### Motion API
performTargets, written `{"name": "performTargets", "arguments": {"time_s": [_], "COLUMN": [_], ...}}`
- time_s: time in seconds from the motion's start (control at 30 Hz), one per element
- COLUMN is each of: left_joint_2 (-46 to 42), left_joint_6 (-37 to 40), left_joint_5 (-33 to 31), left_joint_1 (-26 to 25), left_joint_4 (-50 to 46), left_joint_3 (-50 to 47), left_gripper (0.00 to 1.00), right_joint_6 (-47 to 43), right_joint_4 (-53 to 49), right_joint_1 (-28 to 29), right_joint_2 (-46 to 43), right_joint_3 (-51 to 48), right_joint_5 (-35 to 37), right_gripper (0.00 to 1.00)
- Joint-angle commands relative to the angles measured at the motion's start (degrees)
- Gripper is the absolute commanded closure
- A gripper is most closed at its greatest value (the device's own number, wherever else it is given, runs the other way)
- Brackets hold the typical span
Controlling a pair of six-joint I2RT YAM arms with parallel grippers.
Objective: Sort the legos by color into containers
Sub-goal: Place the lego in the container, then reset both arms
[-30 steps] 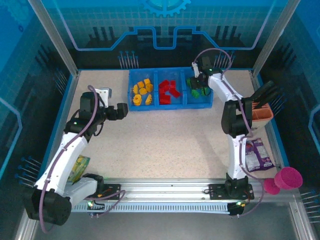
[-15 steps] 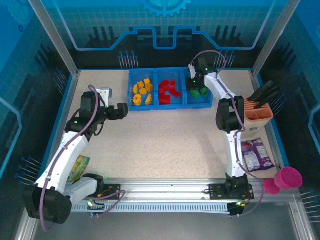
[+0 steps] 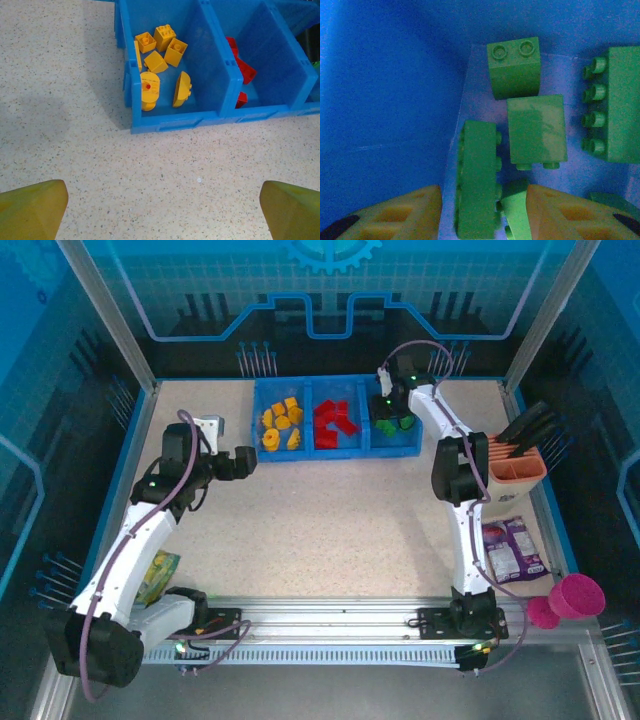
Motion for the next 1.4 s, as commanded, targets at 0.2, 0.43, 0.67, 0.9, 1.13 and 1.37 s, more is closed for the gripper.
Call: {"name": "performTargets", "arguments": {"time_s": [0.2,0.43,0.67,0.9,1.13,1.37], "left_joint_2": [0.20,0.33,0.61,0.93,0.36,1.64], "left_joint_6": [0.90,0.88,0.71,-1.43,-7.03,-7.85], "left_joint_5": [1.08,1.95,1.94,2.00,-0.03,-6.10], "left_joint_1": [0.77,0.72,0.72,0.70,0.64,0.63], "left_joint_4": [-0.39,-0.30,-0.55,-2.59,0.79,9.04], "left_joint_3": [1.65,1.84,2.42,5.72,2.50,-4.02], "left_gripper": [0.01,0.01,0.01,0.01,0.01,0.01], "right_joint_6": [0.11,-0.67,-0.55,-1.98,-0.06,-0.18], "right_joint_4": [-0.75,-1.16,0.80,2.55,19.42,24.43], "right_joint_1": [-0.04,-0.34,-0.26,1.65,2.24,1.50], "right_joint_2": [-1.09,-9.60,-22.96,-42.55,-66.92,-73.75], "right_joint_3": [2.02,-2.46,-16.26,-34.63,-67.19,-77.64], "right_joint_5": [-2.49,-0.22,1.04,5.56,5.77,1.77], "right_gripper": [0.65,0.68,0.67,0.56,0.37,0.25]}}
